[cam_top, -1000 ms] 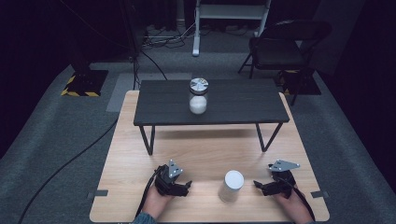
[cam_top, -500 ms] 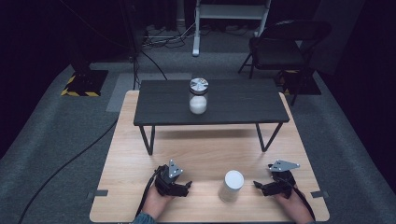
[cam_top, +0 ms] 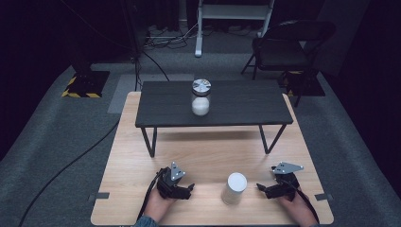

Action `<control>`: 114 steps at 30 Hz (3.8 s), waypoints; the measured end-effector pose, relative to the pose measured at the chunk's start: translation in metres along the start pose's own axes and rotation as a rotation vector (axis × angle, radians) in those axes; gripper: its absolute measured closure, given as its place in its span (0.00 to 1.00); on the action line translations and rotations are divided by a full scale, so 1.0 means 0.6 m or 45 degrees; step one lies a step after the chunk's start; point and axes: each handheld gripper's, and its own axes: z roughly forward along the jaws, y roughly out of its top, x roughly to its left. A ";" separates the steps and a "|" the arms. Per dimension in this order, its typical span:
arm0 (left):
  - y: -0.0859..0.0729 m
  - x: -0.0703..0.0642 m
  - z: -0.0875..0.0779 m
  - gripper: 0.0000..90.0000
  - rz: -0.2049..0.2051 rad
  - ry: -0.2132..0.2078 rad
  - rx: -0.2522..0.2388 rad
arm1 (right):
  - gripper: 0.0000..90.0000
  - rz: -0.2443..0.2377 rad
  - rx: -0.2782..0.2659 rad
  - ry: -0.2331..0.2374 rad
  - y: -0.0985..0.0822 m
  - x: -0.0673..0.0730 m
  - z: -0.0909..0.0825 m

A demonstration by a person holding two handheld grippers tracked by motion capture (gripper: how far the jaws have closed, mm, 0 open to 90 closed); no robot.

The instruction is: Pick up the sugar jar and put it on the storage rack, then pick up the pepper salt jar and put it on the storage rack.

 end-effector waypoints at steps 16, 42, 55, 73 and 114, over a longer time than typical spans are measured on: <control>0.000 0.000 0.000 0.11 -0.003 0.001 0.000 | 0.00 0.000 0.000 0.000 0.000 0.000 0.000; 0.001 0.000 0.001 0.10 0.001 -0.002 0.002 | 0.00 -0.004 0.000 0.004 0.000 0.000 0.000; 0.001 -0.001 0.001 0.10 0.003 -0.002 0.002 | 0.00 -0.007 0.001 0.008 0.000 -0.001 0.000; 0.001 -0.002 0.000 0.10 0.005 -0.003 0.002 | 0.04 0.073 0.004 -0.024 0.007 0.007 -0.005; 0.003 -0.002 0.002 0.10 0.004 -0.005 0.004 | 0.04 -0.110 -0.549 0.234 0.025 0.115 -0.088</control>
